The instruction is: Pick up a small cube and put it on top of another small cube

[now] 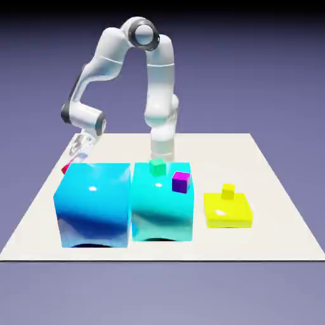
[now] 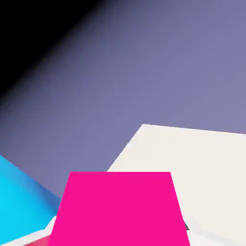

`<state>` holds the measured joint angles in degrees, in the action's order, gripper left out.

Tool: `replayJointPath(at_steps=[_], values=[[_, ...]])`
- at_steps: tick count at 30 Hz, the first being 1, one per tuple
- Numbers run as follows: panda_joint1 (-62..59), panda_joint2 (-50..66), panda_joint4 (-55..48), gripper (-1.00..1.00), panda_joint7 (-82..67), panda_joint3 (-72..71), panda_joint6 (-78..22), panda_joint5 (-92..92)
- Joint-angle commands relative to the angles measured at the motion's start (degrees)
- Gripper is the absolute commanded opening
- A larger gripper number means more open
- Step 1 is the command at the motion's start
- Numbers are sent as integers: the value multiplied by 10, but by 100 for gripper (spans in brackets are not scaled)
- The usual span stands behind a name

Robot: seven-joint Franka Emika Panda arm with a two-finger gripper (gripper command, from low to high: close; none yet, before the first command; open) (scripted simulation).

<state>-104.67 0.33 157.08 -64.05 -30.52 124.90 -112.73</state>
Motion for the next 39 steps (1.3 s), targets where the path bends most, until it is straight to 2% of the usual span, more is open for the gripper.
replayJointPath(at_steps=[1,7,11,28,32,36,37,39], values=[[6,-6,-3,-100,25,4,1,4],[41,-44,-21,-100,174,24,2,30],[124,-93,-43,-100,221,32,-33,93],[475,-199,-107,-100,-180,-30,-284,386],[477,-191,-104,-100,-234,-39,-294,390],[508,-139,-89,-100,-267,-97,-205,330],[508,-139,-89,100,-267,-97,-205,330],[500,-153,-93,100,-258,-81,-230,347]])
